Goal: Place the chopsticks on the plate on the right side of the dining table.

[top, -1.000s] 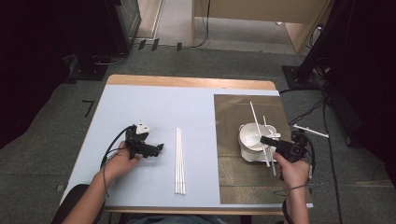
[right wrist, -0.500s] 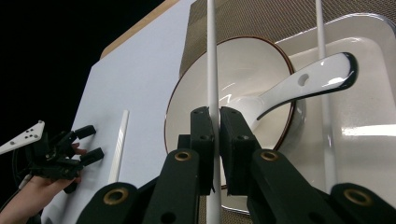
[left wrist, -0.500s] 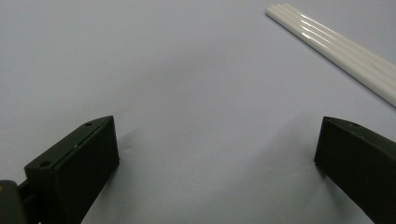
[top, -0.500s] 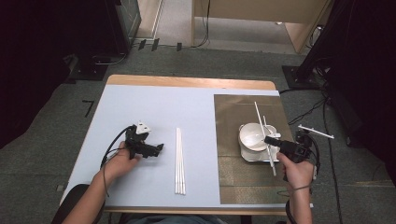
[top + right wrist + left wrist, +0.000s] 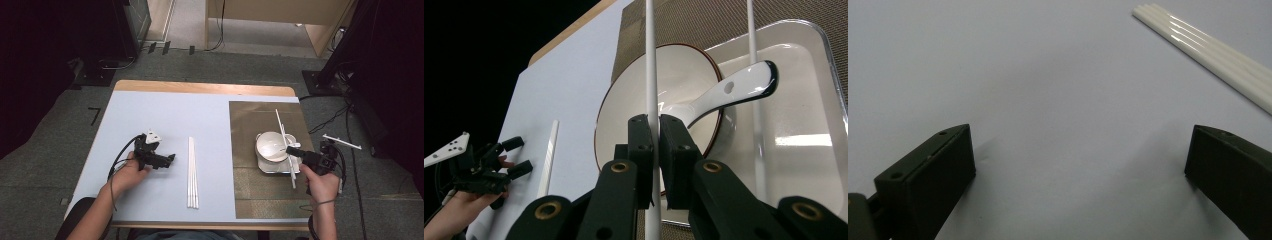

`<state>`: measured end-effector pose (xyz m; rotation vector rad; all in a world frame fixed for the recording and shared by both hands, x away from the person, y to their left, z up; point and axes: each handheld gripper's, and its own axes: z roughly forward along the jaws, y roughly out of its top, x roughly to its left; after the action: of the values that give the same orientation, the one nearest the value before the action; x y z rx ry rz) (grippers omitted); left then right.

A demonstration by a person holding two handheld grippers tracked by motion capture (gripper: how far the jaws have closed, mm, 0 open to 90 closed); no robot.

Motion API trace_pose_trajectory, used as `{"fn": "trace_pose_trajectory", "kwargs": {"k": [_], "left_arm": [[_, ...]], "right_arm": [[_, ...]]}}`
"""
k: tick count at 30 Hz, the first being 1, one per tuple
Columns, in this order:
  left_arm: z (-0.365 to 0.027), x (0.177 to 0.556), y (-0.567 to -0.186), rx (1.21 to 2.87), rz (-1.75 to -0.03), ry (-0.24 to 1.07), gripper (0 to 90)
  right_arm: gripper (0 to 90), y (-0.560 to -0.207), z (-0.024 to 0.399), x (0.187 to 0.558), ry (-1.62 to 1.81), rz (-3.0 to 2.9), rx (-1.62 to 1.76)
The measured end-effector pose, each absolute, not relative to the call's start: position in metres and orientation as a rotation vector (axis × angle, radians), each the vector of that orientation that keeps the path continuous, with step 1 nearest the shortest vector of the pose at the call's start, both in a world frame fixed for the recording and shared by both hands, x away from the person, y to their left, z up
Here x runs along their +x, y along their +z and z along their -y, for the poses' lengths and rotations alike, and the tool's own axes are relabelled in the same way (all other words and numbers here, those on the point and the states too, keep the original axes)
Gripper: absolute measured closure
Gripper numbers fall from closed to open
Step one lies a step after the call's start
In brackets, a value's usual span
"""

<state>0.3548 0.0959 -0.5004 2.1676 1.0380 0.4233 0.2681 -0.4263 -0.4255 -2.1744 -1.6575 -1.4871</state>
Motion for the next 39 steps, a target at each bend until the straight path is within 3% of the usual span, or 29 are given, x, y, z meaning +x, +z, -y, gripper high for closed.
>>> {"fn": "trace_pose_trajectory", "kwargs": {"k": [39], "left_arm": [[-0.096, 0.355, -0.500, 2.168, -1.038, 0.423, 0.0]], "right_arm": [[85.3, -0.421, 0.456, 0.258, -1.500, 1.626, -2.255]]}}
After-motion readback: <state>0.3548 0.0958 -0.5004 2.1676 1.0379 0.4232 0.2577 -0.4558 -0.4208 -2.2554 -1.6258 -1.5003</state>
